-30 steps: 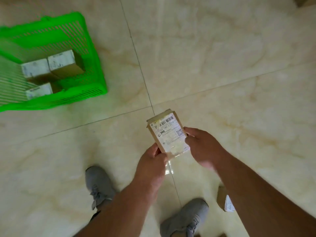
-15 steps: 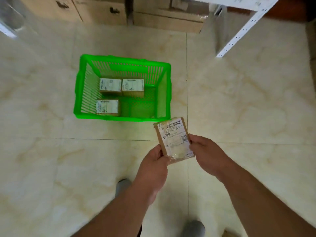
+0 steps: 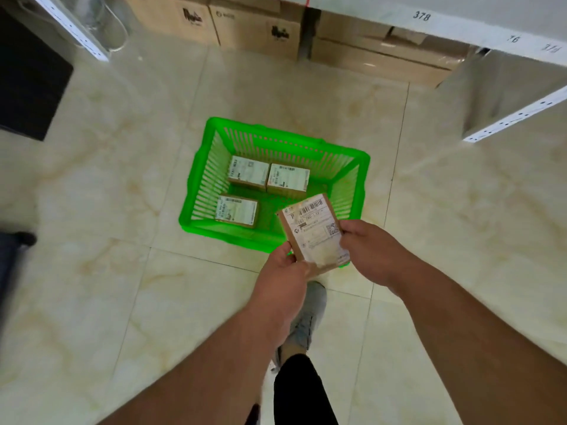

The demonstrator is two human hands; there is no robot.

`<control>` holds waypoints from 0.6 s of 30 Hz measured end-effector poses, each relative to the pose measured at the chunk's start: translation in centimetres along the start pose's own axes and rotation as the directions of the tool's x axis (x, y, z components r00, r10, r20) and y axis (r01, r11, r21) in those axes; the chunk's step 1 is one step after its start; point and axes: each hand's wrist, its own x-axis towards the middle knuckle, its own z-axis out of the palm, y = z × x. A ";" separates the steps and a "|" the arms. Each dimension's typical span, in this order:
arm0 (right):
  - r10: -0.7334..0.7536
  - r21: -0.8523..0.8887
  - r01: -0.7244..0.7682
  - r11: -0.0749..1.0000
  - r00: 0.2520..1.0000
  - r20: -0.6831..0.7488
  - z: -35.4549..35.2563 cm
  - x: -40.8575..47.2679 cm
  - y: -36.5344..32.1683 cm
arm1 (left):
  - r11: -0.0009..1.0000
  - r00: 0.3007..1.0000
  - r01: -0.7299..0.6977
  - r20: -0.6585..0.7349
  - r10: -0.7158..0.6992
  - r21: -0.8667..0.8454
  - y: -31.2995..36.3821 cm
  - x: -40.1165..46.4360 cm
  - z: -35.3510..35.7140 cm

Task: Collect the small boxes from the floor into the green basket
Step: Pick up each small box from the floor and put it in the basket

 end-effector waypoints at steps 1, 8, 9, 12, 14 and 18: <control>-0.012 -0.031 0.013 0.999 1.000 0.023 -0.4 1.3 -0.3 | 1.000 1.000 0.014 -0.020 -0.014 -0.007 0.6 0.9 0.4; 0.005 -0.289 0.031 0.957 0.992 0.124 -0.8 10.6 -1.7 | 0.988 0.991 0.079 -0.097 -0.092 -0.134 2.0 7.8 2.4; 0.016 -0.316 0.027 0.948 0.991 0.132 -0.6 11.7 -1.8 | 0.986 0.988 0.090 -0.113 -0.107 -0.141 1.9 8.8 2.3; 0.025 -0.373 0.031 0.927 0.989 0.145 0.1 14.8 -1.8 | 0.976 0.976 0.156 -0.129 -0.176 -0.150 1.3 11.8 1.9; 0.013 -0.394 0.048 0.918 0.989 0.151 1.0 16.9 -1.6 | 0.966 0.971 0.187 -0.118 -0.209 -0.177 0.7 13.9 1.4; -0.008 -0.455 0.066 0.888 0.992 0.129 3.2 20.7 -0.7 | 0.937 0.949 0.257 -0.124 -0.291 -0.236 -1.1 18.7 0.2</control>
